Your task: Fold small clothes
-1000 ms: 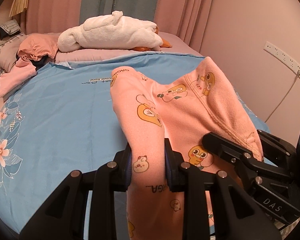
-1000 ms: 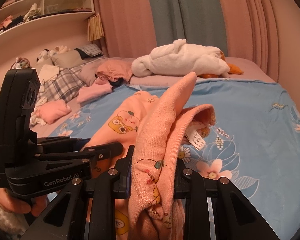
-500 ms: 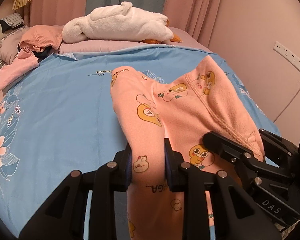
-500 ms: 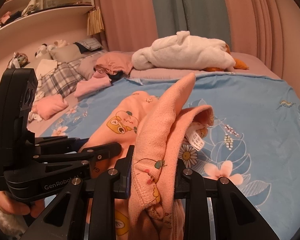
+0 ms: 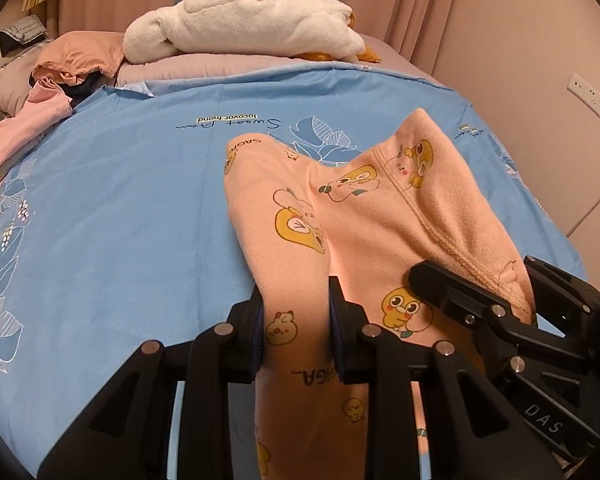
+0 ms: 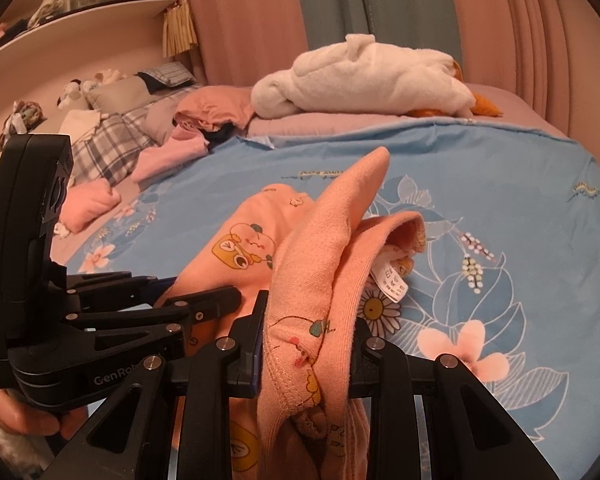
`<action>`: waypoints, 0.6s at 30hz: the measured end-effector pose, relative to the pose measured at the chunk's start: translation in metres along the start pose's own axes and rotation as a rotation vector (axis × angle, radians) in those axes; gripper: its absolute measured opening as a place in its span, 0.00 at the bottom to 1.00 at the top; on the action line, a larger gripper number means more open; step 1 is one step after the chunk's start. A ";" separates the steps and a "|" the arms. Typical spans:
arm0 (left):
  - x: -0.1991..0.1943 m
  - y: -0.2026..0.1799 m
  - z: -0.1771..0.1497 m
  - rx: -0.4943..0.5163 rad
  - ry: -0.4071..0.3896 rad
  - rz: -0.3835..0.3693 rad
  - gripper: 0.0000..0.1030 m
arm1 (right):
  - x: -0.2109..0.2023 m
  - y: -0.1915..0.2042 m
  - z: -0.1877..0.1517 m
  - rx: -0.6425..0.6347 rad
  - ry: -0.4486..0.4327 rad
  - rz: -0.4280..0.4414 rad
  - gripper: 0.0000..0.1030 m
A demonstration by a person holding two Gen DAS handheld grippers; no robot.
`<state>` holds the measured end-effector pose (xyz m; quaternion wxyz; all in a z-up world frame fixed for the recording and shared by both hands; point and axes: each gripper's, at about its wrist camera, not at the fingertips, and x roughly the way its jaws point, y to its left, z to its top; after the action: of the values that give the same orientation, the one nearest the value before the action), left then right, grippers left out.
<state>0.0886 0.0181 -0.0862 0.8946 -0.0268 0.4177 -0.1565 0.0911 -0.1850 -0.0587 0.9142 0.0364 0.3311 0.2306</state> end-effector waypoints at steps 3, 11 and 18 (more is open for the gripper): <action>0.003 -0.002 0.002 0.005 0.003 0.000 0.26 | 0.004 -0.003 0.000 0.000 0.005 -0.005 0.29; 0.009 -0.002 0.004 0.012 0.005 0.002 0.26 | 0.008 -0.007 0.002 0.001 0.004 -0.006 0.29; 0.015 0.000 0.003 0.014 0.018 0.008 0.26 | 0.016 -0.013 0.001 0.012 0.007 -0.004 0.29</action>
<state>0.1003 0.0135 -0.0953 0.8916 -0.0176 0.4247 -0.1560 0.1076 -0.1895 -0.0705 0.9132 0.0401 0.3359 0.2271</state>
